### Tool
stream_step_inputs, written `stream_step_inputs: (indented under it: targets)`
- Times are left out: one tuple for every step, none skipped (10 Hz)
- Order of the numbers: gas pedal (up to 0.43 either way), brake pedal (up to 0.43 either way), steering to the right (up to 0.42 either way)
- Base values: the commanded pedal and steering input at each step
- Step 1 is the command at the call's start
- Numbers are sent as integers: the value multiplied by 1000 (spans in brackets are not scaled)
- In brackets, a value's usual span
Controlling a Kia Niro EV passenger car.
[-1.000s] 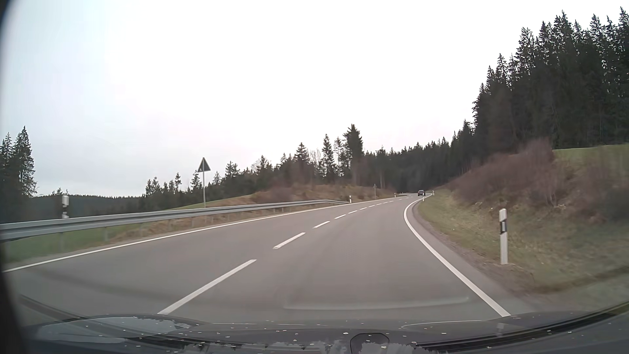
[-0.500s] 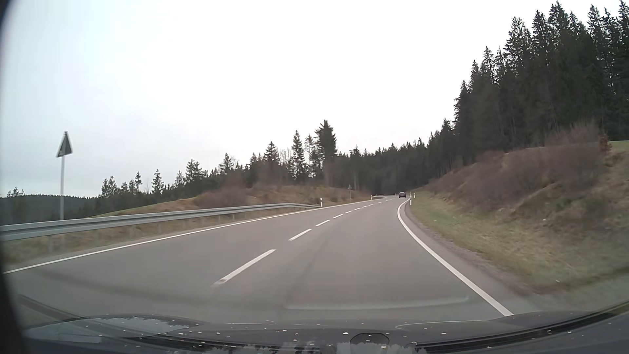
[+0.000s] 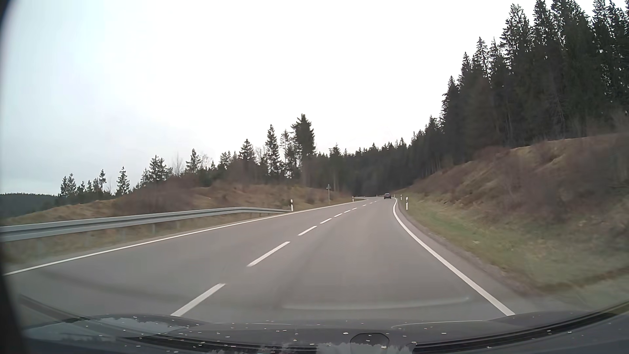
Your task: Follow the waypoints while adhering to traffic rules and regulations
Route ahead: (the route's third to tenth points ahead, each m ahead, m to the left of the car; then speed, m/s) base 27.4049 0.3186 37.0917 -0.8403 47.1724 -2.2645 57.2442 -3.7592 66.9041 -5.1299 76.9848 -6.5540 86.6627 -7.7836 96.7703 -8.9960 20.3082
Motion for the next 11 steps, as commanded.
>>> stream_step_inputs:
  targets:
    - [339, 0, 24]
    - [350, 0, 23]
    - [358, 0, 23]
    - [378, 0, 23]
    - [378, 0, 22]
    - [390, 0, 20]
    - [398, 0, 20]
    - [409, 0, 21]
    - [441, 0, 23]
    - [469, 0, 24]
    - [500, 0, 24]
